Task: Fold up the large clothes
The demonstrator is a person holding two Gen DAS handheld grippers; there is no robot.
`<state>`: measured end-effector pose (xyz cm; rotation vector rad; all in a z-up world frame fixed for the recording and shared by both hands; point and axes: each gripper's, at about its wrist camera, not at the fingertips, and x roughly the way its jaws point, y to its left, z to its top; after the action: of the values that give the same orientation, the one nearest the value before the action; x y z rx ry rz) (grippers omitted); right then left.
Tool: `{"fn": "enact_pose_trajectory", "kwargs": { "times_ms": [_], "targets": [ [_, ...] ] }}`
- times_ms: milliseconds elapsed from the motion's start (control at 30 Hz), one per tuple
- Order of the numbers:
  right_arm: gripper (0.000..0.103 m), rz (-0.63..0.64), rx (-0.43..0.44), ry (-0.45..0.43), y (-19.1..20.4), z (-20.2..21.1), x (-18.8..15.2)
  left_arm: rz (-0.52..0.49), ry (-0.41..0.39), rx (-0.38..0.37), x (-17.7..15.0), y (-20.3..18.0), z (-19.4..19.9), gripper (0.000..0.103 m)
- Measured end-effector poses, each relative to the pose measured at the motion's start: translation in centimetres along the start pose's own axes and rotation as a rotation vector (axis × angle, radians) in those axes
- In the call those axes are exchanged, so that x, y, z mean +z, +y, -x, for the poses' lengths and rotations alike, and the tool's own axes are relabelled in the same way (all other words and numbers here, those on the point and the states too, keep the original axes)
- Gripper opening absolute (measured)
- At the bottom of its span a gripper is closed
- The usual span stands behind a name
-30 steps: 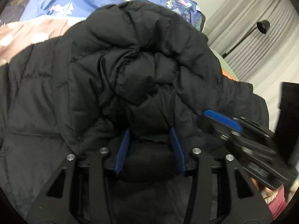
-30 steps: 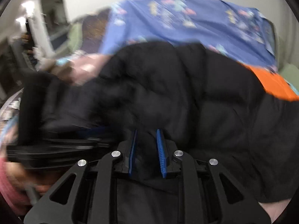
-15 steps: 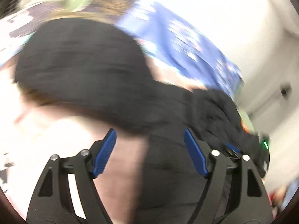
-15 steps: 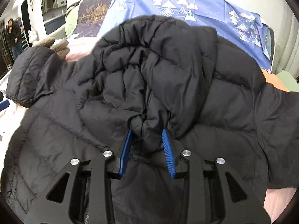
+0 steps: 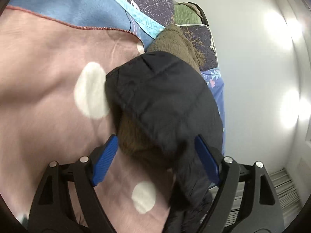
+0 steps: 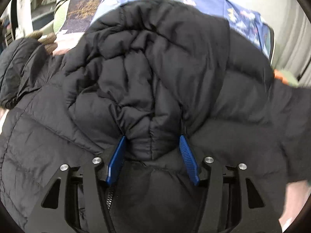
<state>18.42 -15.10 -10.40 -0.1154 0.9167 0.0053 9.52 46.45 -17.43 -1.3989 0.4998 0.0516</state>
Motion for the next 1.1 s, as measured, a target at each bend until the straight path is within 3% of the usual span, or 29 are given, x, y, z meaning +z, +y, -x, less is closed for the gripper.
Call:
{"fn": "enact_pose_trajectory", "kwargs": {
  "times_ms": [100, 200, 367, 467, 600, 700, 800, 900, 967, 1100],
  "targets": [
    [0.062, -0.009, 0.009, -0.005, -0.3, -0.2, 0.1, 0.054, -0.043, 0.022, 2.4, 1.1, -0.3, 0.083],
    [0.063, 0.005, -0.003, -0.008, -0.4, -0.3, 0.0, 0.052, -0.089, 0.009, 3.7, 0.8, -0.8, 0.07],
    [0.064, 0.008, -0.005, -0.014, -0.1, -0.4, -0.4, -0.013, -0.152, 0.039, 4.4, -1.2, -0.8, 0.009],
    [0.064, -0.001, 0.005, -0.016, 0.0, -0.6, -0.5, -0.121, -0.181, -0.02, 4.6, -4.2, 0.6, 0.005],
    [0.065, -0.009, 0.013, -0.023, -0.5, -0.7, -0.7, -0.267, -0.171, -0.042, 3.3, -9.2, 1.6, 0.004],
    [0.065, -0.017, 0.023, -0.028, -1.0, -0.5, -0.9, -0.377, -0.156, -0.101, 0.5, -13.5, 2.9, 0.003],
    [0.065, -0.024, 0.032, -0.025, -1.6, -0.2, -0.8, -0.548, -0.102, -0.172, -4.0, -19.4, 2.5, 0.003],
    [0.065, -0.04, 0.047, -0.025, -2.5, 0.5, -0.8, -0.726, 0.012, -0.243, -10.3, -25.2, 0.3, 0.003],
    [0.065, -0.073, 0.069, -0.031, -3.7, 1.8, -0.8, -0.847, 0.123, -0.288, -16.2, -28.5, -1.9, 0.003],
    [0.065, -0.124, 0.092, -0.087, -6.6, 5.5, -0.8, -1.013, 0.343, -0.359, -27.8, -30.9, -6.0, 0.003]
  ]
}}
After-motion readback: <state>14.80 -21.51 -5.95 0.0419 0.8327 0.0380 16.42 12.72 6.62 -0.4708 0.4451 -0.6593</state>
